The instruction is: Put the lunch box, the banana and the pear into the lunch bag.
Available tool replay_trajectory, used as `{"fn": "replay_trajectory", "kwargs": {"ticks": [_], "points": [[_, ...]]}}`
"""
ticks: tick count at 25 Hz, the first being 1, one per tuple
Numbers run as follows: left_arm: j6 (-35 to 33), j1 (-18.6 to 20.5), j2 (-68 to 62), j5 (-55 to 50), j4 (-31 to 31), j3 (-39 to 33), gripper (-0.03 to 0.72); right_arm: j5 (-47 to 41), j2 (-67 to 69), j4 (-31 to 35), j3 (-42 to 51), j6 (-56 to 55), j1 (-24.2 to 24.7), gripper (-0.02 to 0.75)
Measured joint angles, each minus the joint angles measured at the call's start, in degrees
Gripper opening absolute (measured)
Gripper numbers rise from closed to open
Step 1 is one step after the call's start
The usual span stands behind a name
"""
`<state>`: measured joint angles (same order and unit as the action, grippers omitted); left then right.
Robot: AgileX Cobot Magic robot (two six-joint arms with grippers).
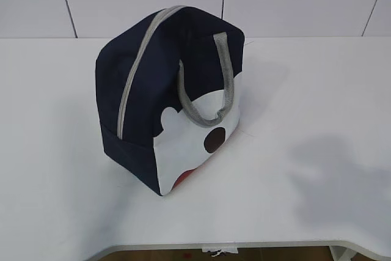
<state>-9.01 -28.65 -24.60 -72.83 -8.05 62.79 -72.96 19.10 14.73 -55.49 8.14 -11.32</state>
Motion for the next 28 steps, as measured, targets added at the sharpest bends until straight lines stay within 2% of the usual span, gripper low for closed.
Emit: {"fn": "replay_trajectory", "kwargs": {"ticks": [2, 3, 7, 8, 10, 11, 12, 23, 28], "points": [[0.0, 0.0, 0.0, 0.0, 0.0, 0.0, 0.454, 0.0, -2.7, 0.0, 2.2, 0.0, 0.0, 0.505], [0.0, 0.0, 5.7, -0.1, -1.2, -7.3, 0.428, 0.0, -3.7, 0.0, 3.3, 0.0, 0.0, 0.505], [0.0, 0.0, 5.7, -0.1, -1.2, -7.3, 0.428, -0.1, -7.5, 0.0, 7.8, 0.0, 0.0, 0.504], [0.0, 0.0, 13.0, -0.1, -2.8, -15.0, 0.382, -0.2, -8.5, 0.0, 8.9, 0.1, 0.0, 0.505], [0.0, 0.0, 13.0, -0.1, -2.8, -15.0, 0.382, -0.2, -10.4, 0.0, 10.9, 0.3, 0.0, 0.505], [0.0, 0.0, 13.0, -0.1, -2.8, -15.0, 0.354, -0.2, -11.4, 0.0, 11.9, 0.7, 0.0, 0.505], [0.0, 0.0, 20.7, -0.1, -4.0, -20.7, 0.347, -0.3, -12.0, 0.0, 12.6, 1.0, 0.0, 0.505], [0.1, 0.0, 24.1, 0.6, -4.3, -28.4, 0.319, 1.4, -19.0, -0.5, 22.3, 2.1, 0.0, 0.505], [0.1, 0.0, 24.1, 7.7, -3.7, -32.5, 0.307, 4.2, -19.0, -1.0, 25.4, 2.2, 0.0, 0.505]]}}
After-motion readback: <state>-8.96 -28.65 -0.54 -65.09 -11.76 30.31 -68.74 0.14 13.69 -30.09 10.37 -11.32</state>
